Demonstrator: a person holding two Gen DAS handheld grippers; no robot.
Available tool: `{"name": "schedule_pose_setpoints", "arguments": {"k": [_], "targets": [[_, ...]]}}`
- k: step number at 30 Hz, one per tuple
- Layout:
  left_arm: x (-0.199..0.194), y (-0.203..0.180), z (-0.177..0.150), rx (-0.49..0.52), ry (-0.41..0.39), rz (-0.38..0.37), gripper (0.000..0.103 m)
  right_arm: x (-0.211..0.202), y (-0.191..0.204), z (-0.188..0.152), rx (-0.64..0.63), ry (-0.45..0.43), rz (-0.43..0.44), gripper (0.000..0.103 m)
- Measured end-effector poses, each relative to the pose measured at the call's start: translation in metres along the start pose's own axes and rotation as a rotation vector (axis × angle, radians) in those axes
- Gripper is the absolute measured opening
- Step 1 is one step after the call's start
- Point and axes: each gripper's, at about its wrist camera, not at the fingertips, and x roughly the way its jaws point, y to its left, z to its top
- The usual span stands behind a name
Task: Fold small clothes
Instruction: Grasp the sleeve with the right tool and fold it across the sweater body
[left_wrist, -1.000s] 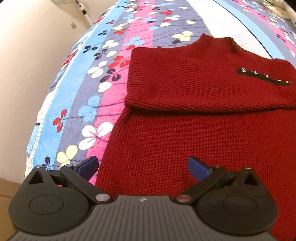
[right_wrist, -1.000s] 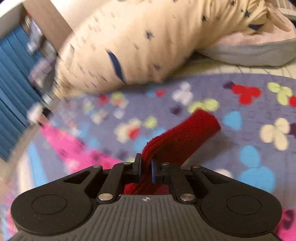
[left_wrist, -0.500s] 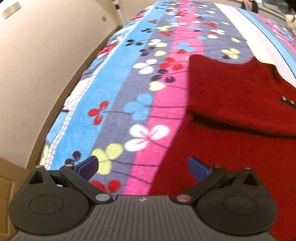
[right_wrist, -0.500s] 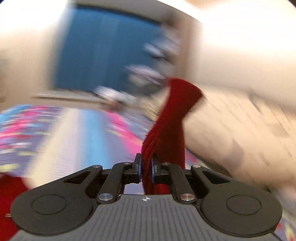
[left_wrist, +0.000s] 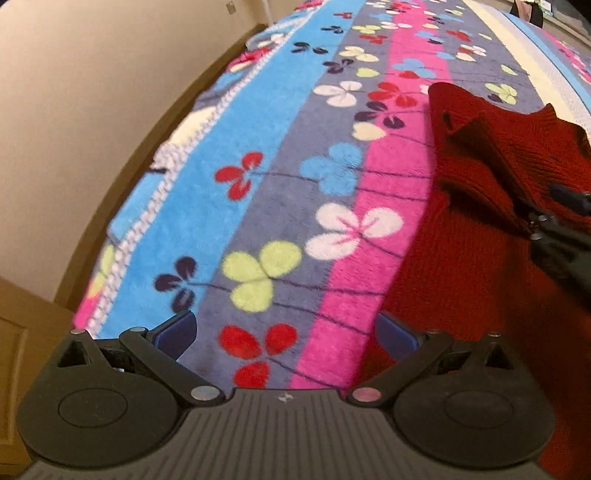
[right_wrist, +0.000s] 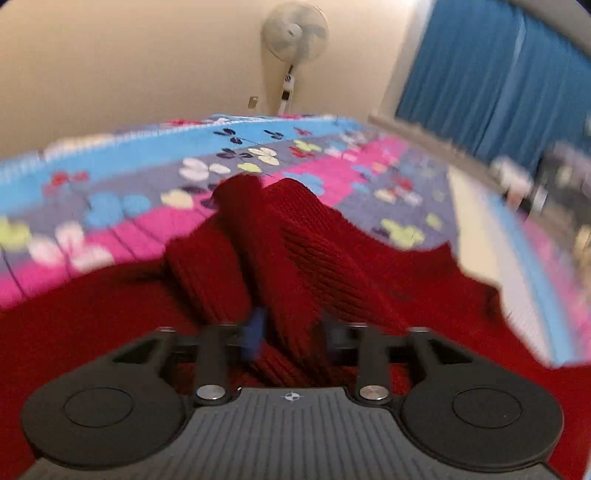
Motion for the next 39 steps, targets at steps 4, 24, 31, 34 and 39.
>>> {"name": "schedule_pose_setpoints", "arguments": {"k": [4,24,31,34,39], "targets": [[0.000,-0.003,-0.003,0.017,-0.018,0.004,0.103,-0.040,-0.033,0.021,0.267,-0.142,0.179,0.051],[0.009,0.007,-0.006,0.014,0.003,-0.018,0.103,0.039,-0.041,0.018,0.418,0.156,0.112,0.019],[-0.016,0.009,-0.009,0.054,-0.058,0.000,0.103,-0.117,-0.052,0.001,0.556,-0.001,-0.033,0.063],[-0.039,0.013,-0.021,0.066,-0.078,-0.012,0.103,-0.215,-0.031,-0.042,0.504,0.035,-0.178,0.072],[-0.097,0.007,-0.071,0.155,-0.103,-0.062,0.103,-0.329,0.013,-0.114,0.518,0.204,-0.277,0.074]]}}
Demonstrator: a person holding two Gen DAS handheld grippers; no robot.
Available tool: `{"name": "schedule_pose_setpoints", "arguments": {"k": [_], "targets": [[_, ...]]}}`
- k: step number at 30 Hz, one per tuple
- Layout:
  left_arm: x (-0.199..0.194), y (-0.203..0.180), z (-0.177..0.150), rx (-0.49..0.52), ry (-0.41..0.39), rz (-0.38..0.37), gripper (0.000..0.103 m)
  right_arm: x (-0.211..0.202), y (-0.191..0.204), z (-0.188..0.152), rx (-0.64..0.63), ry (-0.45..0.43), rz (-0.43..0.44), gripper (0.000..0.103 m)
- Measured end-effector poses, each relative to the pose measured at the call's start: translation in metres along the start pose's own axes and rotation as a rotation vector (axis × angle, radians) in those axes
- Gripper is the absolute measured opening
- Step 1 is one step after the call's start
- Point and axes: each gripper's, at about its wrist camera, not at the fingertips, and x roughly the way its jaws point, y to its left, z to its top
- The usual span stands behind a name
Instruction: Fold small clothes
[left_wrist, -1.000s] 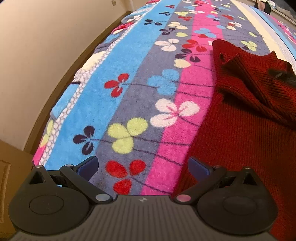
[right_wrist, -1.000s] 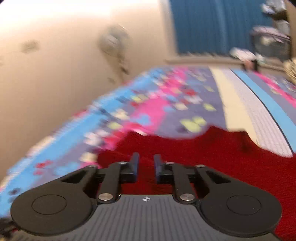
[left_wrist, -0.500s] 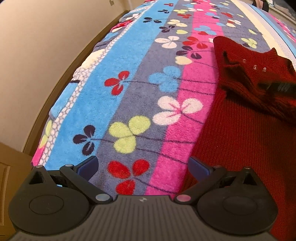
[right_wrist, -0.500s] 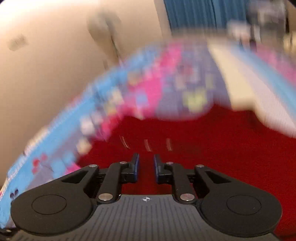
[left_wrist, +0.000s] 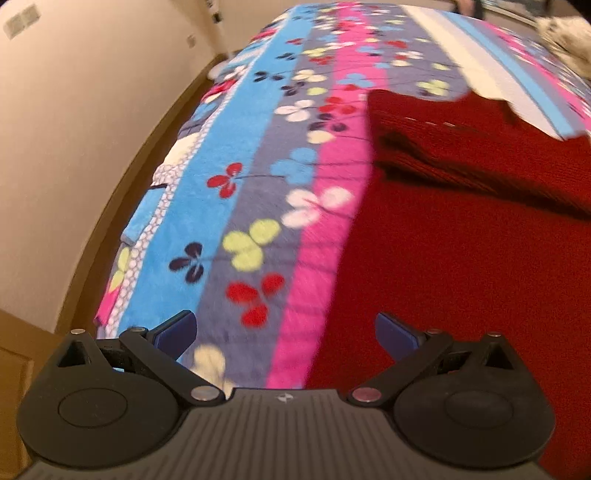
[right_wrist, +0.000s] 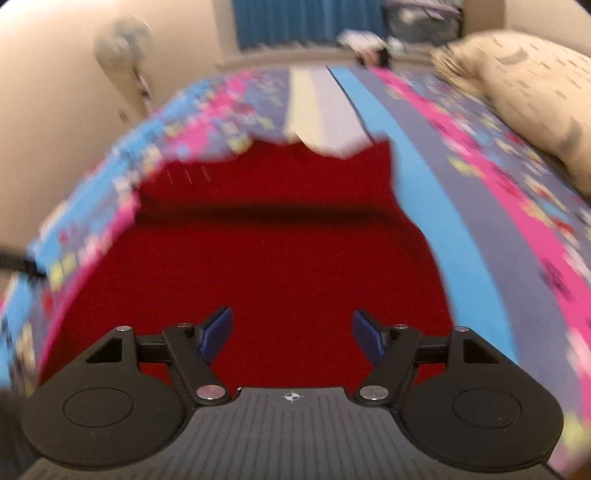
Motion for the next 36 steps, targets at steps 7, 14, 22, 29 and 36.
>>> {"name": "schedule_pose_setpoints", "arguments": {"k": [7,14,22,29,36], "targets": [[-0.084,-0.024,-0.072,0.100,-0.054,-0.061,0.103,-0.082,0.006,-0.050,0.030,-0.113,0.018,0.077],[-0.140,-0.022,-0.113,0.086,-0.106,-0.076,0.103,-0.133,-0.007,-0.058,0.002,-0.228,0.040,0.080],[-0.161,-0.020,-0.126,0.094,-0.133,-0.091,0.103,-0.149,-0.013,-0.073,0.022,-0.225,0.050,0.081],[-0.163,-0.016,-0.128,0.099,-0.140,-0.097,0.103,-0.149,-0.008,-0.077,0.036,-0.216,0.051,0.081],[-0.156,-0.016,-0.128,0.102,-0.125,-0.101,0.103,-0.144,-0.006,-0.076,0.038,-0.197,0.053,0.081]]}}
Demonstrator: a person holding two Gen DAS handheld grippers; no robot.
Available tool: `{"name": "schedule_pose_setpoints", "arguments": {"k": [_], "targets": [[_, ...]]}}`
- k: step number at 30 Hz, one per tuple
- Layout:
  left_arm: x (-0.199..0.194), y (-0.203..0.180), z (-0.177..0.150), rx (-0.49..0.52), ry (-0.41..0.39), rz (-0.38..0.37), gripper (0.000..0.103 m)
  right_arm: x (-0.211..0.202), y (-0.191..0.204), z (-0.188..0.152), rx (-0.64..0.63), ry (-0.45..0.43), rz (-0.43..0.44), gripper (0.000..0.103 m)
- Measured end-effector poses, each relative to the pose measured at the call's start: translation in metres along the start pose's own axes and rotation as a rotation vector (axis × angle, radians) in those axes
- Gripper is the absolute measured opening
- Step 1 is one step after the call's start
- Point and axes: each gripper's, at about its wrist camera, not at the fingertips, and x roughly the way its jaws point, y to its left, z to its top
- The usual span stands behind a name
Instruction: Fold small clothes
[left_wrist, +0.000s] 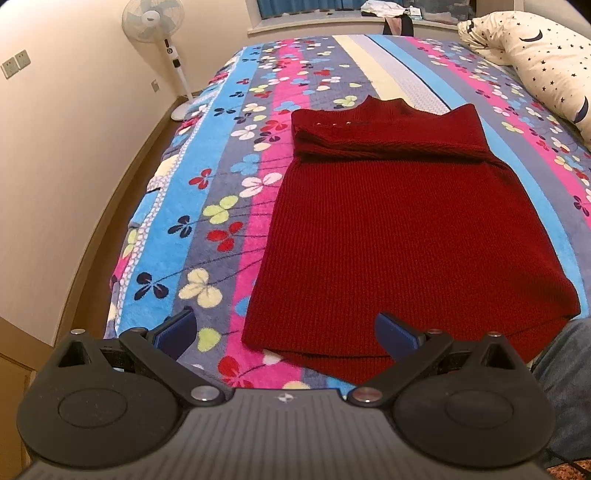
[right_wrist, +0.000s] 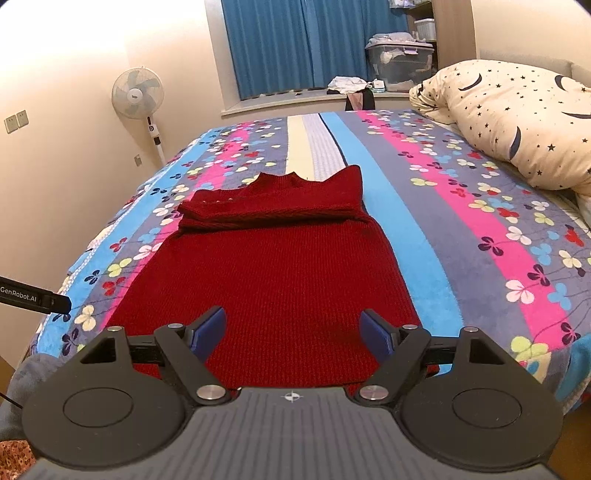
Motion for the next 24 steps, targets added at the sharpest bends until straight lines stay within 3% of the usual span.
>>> {"name": "schedule_pose_setpoints", "arguments": {"k": [9,17,21,24], "targets": [[0.028,-0.005,0.003,0.023,0.063,-0.003,0.103,0.019,-0.007,-0.001,0.044,0.058,-0.014,0.081],[0.080,-0.002,0.012,0.011,0.158,-0.035,0.103,0.057,-0.020,0.005,0.045,0.117,-0.045,0.082],[0.114,0.012,0.020,-0.002,0.137,-0.085,0.103,0.097,-0.047,0.007,0.064,0.179,-0.075,0.083],[0.141,0.018,0.024,0.047,0.109,-0.059,0.103,0.126,-0.075,0.007,0.114,0.219,-0.087,0.083]]}}
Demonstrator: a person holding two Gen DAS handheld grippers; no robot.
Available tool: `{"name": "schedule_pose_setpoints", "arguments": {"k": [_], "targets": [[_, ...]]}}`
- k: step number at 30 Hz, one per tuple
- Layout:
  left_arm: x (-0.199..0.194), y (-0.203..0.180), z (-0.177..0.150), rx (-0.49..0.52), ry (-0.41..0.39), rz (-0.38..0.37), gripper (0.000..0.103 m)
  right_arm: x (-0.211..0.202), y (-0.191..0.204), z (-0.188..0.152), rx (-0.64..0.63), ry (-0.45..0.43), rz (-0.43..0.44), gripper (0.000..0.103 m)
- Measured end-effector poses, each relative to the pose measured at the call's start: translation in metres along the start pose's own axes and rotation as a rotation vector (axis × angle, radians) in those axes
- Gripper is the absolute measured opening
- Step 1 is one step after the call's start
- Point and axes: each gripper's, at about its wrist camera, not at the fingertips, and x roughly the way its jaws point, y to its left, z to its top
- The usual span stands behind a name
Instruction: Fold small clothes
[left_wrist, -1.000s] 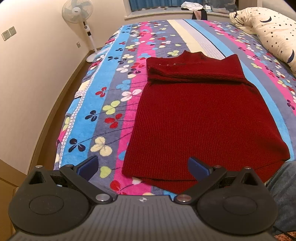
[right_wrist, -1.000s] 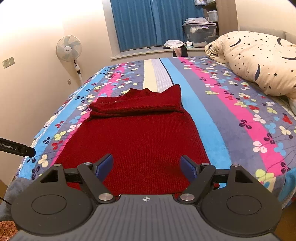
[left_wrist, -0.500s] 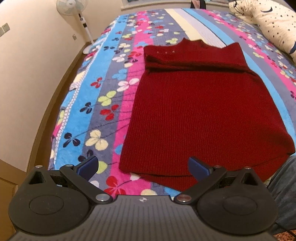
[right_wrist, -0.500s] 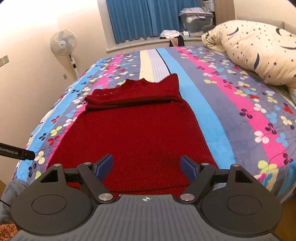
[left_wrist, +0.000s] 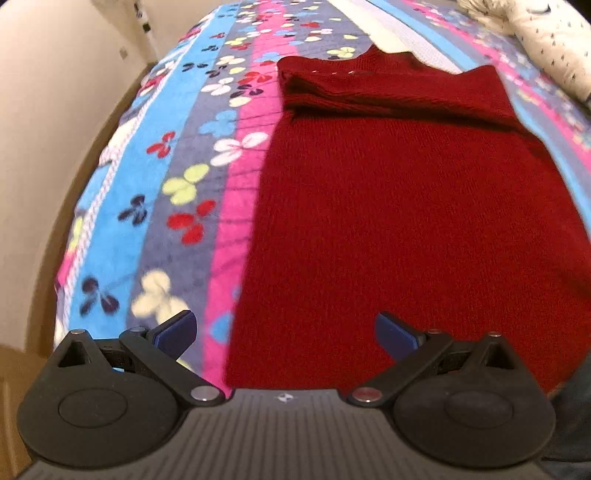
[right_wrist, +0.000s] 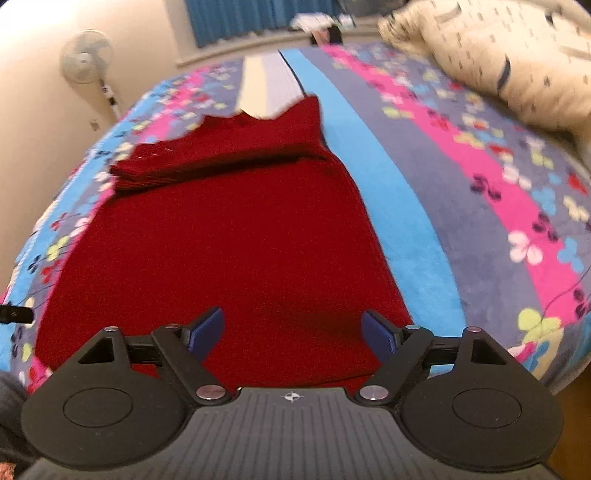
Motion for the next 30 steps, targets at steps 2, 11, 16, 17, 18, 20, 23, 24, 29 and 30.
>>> {"name": "schedule_pose_setpoints", "arguments": {"k": [2,11,16,17,18,20,23,24,29,30], "targets": [[0.020,0.005,0.003,0.032,-0.011,0.019,0.103,0.020,-0.016,0.005,0.016,0.016,-0.020,0.083],[0.099,0.031,0.003,0.012,0.095,-0.105,0.103,0.100,-0.076,0.021,0.102,0.133,-0.066,0.085],[0.104,0.042,-0.003,-0.029,0.088,-0.175,0.103,0.122,-0.090,0.016,0.173,0.223,0.046,0.095],[0.103,0.041,-0.004,-0.015,0.086,-0.176,0.103,0.121,-0.089,0.015,0.169,0.225,0.058,0.095],[0.103,0.040,-0.005,-0.007,0.087,-0.183,0.103,0.120,-0.089,0.014,0.170,0.229,0.072,0.095],[0.102,0.041,-0.007,0.007,0.092,-0.216,0.103,0.117,-0.089,0.010,0.190,0.255,0.146,0.095],[0.101,0.040,-0.010,0.031,0.082,-0.232,0.103,0.111,-0.088,0.004,0.159,0.265,0.203,0.092],[0.101,0.040,-0.010,0.029,0.085,-0.233,0.103,0.110,-0.089,0.003,0.155,0.257,0.202,0.091],[0.102,0.035,-0.005,0.001,0.102,-0.217,0.103,0.112,-0.091,0.001,0.221,0.248,0.206,0.090],[0.101,0.033,-0.005,0.002,0.107,-0.221,0.103,0.110,-0.087,0.000,0.201,0.248,0.209,0.085]]}}
